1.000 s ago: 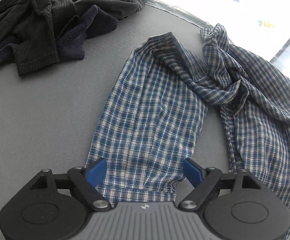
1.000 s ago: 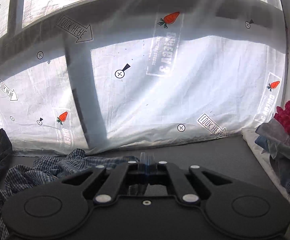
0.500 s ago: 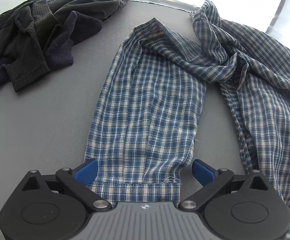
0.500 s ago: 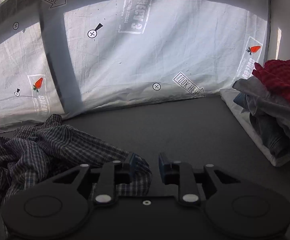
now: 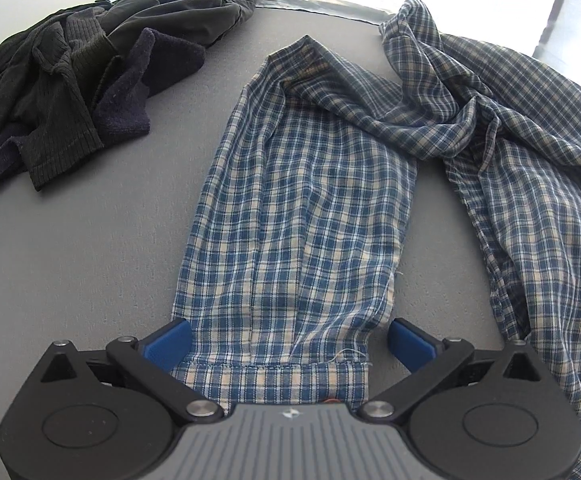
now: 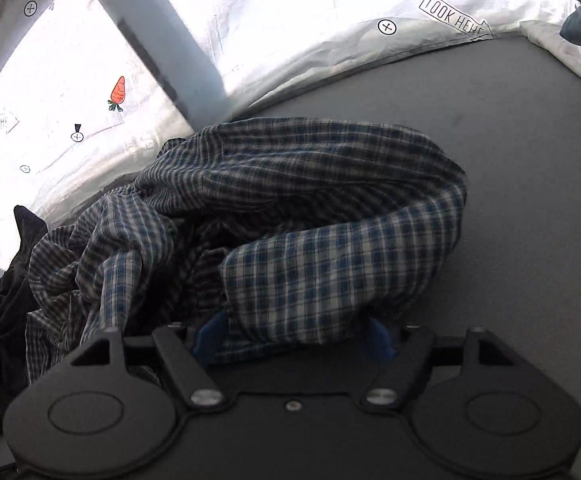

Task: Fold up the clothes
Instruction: 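Lay the plaid shirt on the table and open both grippers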

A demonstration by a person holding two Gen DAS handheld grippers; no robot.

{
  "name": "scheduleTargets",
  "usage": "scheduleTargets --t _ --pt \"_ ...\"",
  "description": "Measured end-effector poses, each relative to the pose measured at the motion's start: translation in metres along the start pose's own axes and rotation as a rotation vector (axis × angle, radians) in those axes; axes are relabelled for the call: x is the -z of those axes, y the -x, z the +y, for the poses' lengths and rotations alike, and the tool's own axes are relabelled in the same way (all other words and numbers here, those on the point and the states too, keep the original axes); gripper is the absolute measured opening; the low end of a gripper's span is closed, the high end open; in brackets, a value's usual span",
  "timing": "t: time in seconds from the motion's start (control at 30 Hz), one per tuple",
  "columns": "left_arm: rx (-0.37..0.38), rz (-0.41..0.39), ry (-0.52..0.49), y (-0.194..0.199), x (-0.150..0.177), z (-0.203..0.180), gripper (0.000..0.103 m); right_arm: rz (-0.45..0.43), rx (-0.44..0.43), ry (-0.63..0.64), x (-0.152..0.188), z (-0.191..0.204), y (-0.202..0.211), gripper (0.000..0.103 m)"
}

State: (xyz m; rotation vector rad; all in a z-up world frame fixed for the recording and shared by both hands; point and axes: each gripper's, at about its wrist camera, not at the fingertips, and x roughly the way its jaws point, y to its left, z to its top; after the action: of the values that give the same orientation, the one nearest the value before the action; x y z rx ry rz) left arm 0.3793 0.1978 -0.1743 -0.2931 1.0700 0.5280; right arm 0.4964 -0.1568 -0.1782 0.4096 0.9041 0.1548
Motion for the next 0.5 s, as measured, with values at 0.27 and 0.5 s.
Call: scheduleTargets --t 0.27,0.5 --pt "0.0 -0.013 -0.002 -0.003 0.001 0.0 0.103 -0.097 0.048 -0.075 -0.025 -0.032 0.006 0.01" --pt "-0.001 -0.015 -0.002 -0.004 0.001 0.0 0.103 -0.367 0.228 0.088 -0.095 -0.045 0.062 0.009"
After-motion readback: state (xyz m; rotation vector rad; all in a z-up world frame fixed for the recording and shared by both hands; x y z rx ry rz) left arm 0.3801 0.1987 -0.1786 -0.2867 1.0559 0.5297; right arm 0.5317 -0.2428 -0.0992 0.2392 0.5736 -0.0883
